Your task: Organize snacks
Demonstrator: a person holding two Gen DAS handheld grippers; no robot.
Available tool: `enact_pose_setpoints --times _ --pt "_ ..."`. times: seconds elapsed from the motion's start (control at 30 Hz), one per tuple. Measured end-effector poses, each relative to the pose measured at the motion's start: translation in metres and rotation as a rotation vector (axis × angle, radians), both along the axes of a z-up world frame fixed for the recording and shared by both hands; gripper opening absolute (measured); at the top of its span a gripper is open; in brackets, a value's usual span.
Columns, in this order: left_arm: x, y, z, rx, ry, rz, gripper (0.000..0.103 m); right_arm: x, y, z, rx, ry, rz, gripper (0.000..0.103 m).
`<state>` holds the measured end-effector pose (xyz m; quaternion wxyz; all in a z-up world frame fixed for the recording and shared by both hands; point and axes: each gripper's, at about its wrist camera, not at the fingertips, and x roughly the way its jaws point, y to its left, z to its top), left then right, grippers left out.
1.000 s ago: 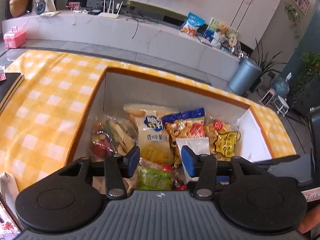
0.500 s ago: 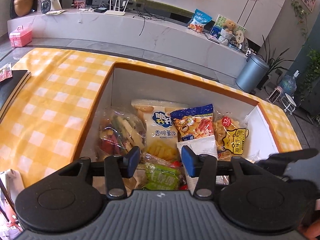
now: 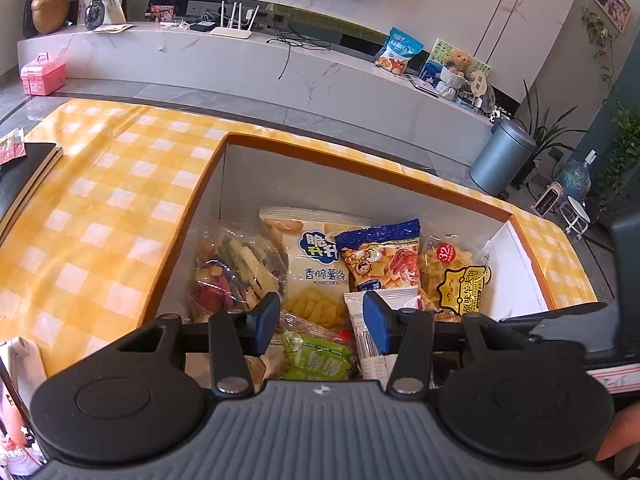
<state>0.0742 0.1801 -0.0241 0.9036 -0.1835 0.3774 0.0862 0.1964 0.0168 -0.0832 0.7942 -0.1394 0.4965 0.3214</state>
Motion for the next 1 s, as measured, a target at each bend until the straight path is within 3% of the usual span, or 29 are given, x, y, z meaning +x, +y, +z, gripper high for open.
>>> enact_pose_setpoints --times 0.13,0.23,0.43,0.5,0.6,0.7,0.77,1.0 --pt "0.000 -0.004 0.001 0.002 -0.013 -0.030 0.056 0.000 0.002 -0.003 -0.023 0.025 -0.004 0.004" --pt "-0.001 -0.010 0.006 -0.001 -0.052 -0.052 0.056 -0.003 -0.007 0.007 0.018 0.019 -0.002 0.004" --pt "-0.016 -0.044 0.039 0.121 -0.194 -0.061 0.056 -0.032 -0.050 0.056 0.085 -0.194 -0.017 0.007" --pt "-0.025 -0.059 0.053 0.177 -0.244 -0.065 0.059 -0.042 -0.073 0.072 0.113 -0.276 -0.046 0.020" --pt "-0.040 -0.084 0.072 0.271 -0.320 -0.080 0.073 -0.059 -0.107 0.094 0.158 -0.379 -0.088 0.032" --pt "-0.054 -0.111 0.087 0.390 -0.366 -0.066 0.088 -0.078 -0.135 0.110 0.178 -0.467 -0.128 0.042" --pt "-0.062 -0.127 0.093 0.451 -0.371 -0.056 0.090 -0.091 -0.152 0.118 0.184 -0.523 -0.154 0.047" --pt "-0.081 -0.154 0.093 0.437 -0.305 -0.110 0.098 -0.129 -0.201 0.132 0.307 -0.566 -0.220 0.069"
